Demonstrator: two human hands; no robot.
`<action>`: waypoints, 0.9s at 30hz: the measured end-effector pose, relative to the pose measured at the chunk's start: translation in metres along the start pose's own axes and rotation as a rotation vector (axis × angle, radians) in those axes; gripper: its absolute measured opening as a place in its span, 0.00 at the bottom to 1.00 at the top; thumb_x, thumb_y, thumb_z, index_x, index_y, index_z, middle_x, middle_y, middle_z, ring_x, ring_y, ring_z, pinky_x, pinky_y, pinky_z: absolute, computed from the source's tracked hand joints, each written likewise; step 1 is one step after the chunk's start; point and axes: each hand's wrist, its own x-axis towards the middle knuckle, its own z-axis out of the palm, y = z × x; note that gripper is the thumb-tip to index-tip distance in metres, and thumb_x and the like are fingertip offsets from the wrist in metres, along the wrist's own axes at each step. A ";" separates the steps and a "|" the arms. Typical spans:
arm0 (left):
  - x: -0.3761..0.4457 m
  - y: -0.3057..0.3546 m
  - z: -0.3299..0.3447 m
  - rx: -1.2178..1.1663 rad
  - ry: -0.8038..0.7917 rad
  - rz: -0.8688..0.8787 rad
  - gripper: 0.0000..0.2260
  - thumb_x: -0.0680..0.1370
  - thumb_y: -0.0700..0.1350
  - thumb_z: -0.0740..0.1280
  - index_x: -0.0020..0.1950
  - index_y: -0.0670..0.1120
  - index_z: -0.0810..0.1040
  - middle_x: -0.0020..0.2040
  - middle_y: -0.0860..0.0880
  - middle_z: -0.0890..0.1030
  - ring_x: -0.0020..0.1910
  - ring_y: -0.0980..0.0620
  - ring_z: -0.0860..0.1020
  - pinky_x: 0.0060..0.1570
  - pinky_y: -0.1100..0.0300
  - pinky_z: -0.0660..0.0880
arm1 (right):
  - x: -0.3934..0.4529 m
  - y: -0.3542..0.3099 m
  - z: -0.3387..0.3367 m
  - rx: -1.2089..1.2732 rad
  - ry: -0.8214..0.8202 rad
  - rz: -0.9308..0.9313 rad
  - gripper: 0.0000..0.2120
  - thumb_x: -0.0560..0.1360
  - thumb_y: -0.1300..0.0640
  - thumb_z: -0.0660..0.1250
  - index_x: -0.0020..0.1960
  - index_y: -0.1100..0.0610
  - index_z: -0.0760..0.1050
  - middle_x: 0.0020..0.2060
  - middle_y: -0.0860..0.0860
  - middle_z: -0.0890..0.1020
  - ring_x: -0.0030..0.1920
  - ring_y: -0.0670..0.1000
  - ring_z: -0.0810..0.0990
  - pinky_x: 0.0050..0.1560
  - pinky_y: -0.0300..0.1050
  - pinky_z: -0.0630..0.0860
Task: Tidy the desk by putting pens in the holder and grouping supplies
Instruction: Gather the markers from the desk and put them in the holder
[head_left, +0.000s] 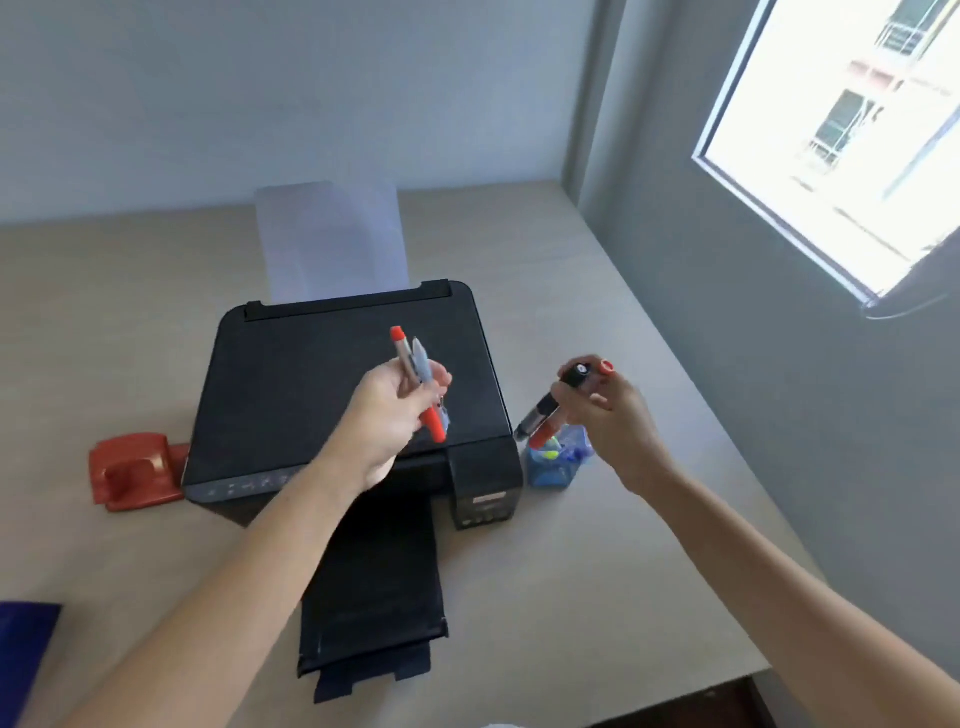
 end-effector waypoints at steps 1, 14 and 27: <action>0.013 0.003 0.025 0.014 -0.001 0.013 0.07 0.81 0.33 0.61 0.48 0.43 0.75 0.52 0.41 0.78 0.51 0.46 0.78 0.54 0.48 0.77 | 0.012 0.012 -0.019 0.011 0.096 0.019 0.04 0.73 0.64 0.67 0.43 0.56 0.74 0.29 0.49 0.78 0.27 0.44 0.79 0.37 0.39 0.76; 0.119 -0.073 0.175 0.384 0.211 -0.243 0.04 0.77 0.37 0.68 0.50 0.43 0.81 0.45 0.47 0.81 0.47 0.47 0.79 0.48 0.57 0.77 | 0.073 0.126 -0.040 -0.147 0.105 0.172 0.05 0.70 0.55 0.69 0.40 0.56 0.75 0.35 0.53 0.85 0.38 0.53 0.83 0.40 0.47 0.76; 0.111 -0.107 0.182 0.325 0.275 -0.338 0.18 0.84 0.45 0.51 0.72 0.46 0.69 0.73 0.45 0.69 0.71 0.46 0.68 0.69 0.53 0.66 | 0.078 0.158 -0.020 -0.390 -0.161 0.124 0.11 0.78 0.43 0.56 0.54 0.47 0.71 0.63 0.60 0.70 0.68 0.59 0.63 0.60 0.52 0.65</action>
